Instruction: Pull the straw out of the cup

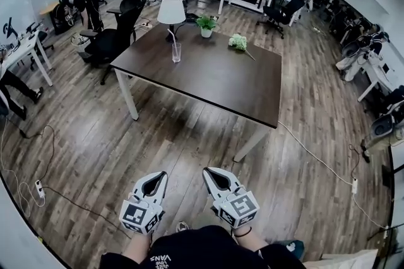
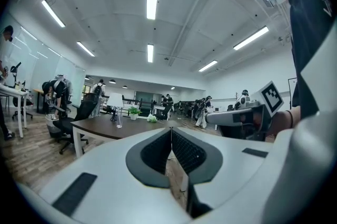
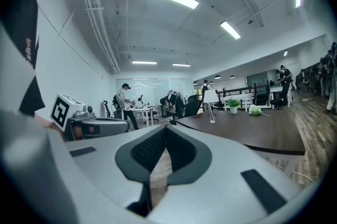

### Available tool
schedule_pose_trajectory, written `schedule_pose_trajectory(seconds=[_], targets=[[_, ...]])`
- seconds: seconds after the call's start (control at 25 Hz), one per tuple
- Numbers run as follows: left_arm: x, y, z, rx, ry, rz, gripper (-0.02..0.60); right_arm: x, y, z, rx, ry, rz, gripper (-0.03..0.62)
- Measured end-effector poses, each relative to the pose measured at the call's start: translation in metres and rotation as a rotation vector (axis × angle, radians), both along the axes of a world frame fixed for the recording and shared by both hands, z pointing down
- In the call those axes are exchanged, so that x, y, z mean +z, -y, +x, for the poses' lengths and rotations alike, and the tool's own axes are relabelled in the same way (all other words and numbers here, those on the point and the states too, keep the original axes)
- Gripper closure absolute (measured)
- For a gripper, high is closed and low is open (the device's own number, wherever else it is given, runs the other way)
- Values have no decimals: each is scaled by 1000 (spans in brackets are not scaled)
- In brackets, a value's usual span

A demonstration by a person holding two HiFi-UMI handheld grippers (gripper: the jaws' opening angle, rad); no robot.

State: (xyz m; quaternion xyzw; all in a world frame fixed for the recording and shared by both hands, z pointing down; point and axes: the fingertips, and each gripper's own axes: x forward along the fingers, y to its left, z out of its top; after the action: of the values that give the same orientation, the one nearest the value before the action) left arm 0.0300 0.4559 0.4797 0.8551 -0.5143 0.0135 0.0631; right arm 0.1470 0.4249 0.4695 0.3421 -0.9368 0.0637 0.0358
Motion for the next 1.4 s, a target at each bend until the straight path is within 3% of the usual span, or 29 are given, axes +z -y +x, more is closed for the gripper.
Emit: schedule_pose_trajectory(seconds=[0.32, 1.4], targets=[[1, 34, -13, 3, -7, -6, 568, 3, 33, -10, 10, -15, -15, 577], [1, 238, -19, -104, 14, 8, 568, 13, 247, -16, -88, -2, -18, 577]])
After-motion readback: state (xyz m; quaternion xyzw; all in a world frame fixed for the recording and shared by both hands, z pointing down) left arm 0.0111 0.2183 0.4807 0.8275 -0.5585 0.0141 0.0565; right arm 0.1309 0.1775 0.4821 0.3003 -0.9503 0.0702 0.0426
